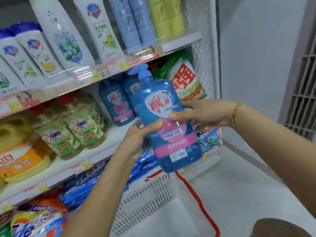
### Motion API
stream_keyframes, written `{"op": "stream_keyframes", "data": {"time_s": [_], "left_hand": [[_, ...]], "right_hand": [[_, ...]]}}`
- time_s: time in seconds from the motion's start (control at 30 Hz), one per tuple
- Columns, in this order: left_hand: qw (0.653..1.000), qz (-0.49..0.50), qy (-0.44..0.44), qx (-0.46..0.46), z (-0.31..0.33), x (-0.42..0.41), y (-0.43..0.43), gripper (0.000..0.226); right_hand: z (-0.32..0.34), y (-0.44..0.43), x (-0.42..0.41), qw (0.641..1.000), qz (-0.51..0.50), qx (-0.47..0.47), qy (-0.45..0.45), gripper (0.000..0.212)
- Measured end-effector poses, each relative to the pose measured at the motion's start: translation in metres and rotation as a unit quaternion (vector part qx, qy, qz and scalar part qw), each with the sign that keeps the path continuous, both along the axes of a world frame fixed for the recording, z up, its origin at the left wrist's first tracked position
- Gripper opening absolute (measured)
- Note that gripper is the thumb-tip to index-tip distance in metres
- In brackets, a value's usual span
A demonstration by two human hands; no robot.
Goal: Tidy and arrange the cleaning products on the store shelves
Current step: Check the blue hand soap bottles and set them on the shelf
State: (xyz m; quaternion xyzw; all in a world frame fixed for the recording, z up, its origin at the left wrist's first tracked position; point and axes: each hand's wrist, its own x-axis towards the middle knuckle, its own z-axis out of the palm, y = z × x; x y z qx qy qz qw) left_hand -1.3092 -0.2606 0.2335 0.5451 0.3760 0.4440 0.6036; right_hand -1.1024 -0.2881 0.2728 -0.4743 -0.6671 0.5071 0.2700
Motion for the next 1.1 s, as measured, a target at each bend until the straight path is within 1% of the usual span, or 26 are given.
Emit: {"op": "stream_keyframes", "data": {"time_s": [0.03, 0.07, 0.1, 0.13, 0.2, 0.3, 0.37, 0.5, 0.6, 0.7, 0.83, 0.9, 1.0, 1.1], "left_hand": [[0.999, 0.01, 0.04, 0.029, -0.012, 0.009, 0.004, 0.105], [0.995, 0.017, 0.08, 0.057, -0.022, 0.017, 0.005, 0.1], [0.99, 0.017, 0.119, 0.08, -0.035, 0.023, 0.008, 0.095], [0.984, 0.009, 0.149, 0.097, -0.046, 0.029, 0.01, 0.091], [0.976, -0.013, 0.192, 0.099, -0.069, 0.039, 0.017, 0.086], [0.967, -0.074, 0.23, 0.082, -0.099, 0.055, 0.034, 0.083], [0.96, -0.11, 0.247, 0.072, -0.121, 0.067, 0.047, 0.084], [0.95, -0.119, 0.286, 0.044, -0.176, 0.088, 0.069, 0.071], [0.945, -0.134, 0.299, 0.017, -0.223, 0.099, 0.081, 0.067], [0.942, -0.142, 0.303, -0.011, -0.261, 0.106, 0.093, 0.068], [0.916, -0.19, 0.353, 0.009, -0.292, 0.117, 0.117, 0.073], [0.911, -0.195, 0.364, -0.002, -0.304, 0.121, 0.128, 0.073], [0.901, -0.194, 0.389, -0.009, -0.319, 0.129, 0.135, 0.068], [0.896, -0.183, 0.403, -0.009, -0.327, 0.135, 0.136, 0.054]], "right_hand": [[-0.014, 0.003, 0.007, 1.0, -0.009, 0.01, 0.019, 0.054], [-0.029, 0.005, 0.013, 0.999, -0.016, 0.024, 0.043, 0.048], [-0.045, 0.006, 0.02, 0.996, -0.021, 0.036, 0.073, 0.05], [-0.063, 0.008, 0.027, 0.993, -0.031, 0.045, 0.104, 0.057], [-0.101, 0.008, 0.038, 0.983, -0.073, 0.051, 0.161, 0.071], [-0.149, 0.012, 0.051, 0.969, -0.138, 0.055, 0.199, 0.078], [-0.177, 0.015, 0.058, 0.962, -0.176, 0.055, 0.203, 0.082], [-0.239, 0.022, 0.063, 0.937, -0.288, 0.053, 0.192, 0.094], [-0.279, 0.027, 0.065, 0.922, -0.339, 0.041, 0.182, 0.086], [-0.321, 0.033, 0.069, 0.914, -0.37, 0.039, 0.163, 0.084], [-0.367, 0.044, 0.071, 0.906, -0.396, 0.02, 0.149, 0.09], [-0.382, 0.051, 0.073, 0.904, -0.404, 0.015, 0.14, 0.09], [-0.401, 0.059, 0.076, 0.903, -0.406, -0.003, 0.142, 0.086], [-0.42, 0.059, 0.074, 0.898, -0.42, -0.013, 0.134, 0.083]]}}
